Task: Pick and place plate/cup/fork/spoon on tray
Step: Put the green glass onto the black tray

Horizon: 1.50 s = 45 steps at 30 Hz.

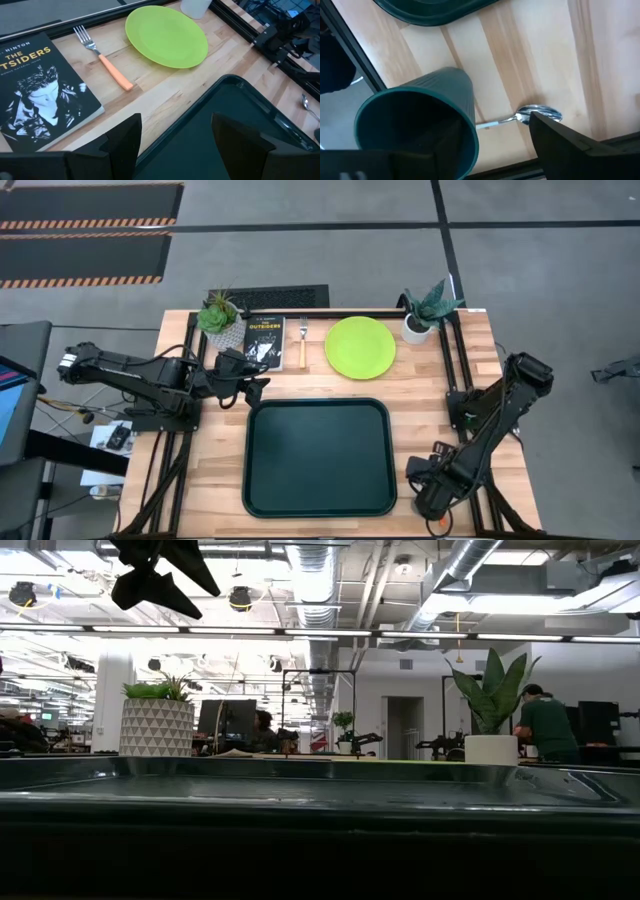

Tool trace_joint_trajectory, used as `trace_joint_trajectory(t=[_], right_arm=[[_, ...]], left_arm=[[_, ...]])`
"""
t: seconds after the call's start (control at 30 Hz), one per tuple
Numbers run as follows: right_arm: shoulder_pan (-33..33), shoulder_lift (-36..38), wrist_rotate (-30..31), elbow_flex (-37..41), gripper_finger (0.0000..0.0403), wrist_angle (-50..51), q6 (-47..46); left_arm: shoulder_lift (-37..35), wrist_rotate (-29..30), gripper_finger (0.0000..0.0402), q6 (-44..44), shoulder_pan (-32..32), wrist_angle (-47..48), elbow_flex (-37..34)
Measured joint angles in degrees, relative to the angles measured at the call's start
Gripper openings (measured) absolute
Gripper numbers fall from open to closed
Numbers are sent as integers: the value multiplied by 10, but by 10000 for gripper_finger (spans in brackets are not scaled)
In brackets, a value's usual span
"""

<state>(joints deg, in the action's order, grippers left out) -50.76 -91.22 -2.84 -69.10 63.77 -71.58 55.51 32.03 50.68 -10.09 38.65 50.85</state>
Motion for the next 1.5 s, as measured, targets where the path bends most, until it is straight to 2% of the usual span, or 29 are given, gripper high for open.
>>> trace_joint_trajectory(t=[0.3,0.73,0.97,1.17,1.5], right_arm=[[0,0,22,0,162,1,-3],[0,1,31,-1,13,12,1],[3,1,31,-1,21,19,1],[7,1,31,-1,6,20,1],[11,0,45,0,52,27,-4]], left_arm=[[0,-1,228,-4,0,0,0],[0,0,229,-5,0,0,0],[0,2,229,-5,0,0,0],[0,2,229,-6,0,0,0],[0,3,229,-15,0,0,0]])
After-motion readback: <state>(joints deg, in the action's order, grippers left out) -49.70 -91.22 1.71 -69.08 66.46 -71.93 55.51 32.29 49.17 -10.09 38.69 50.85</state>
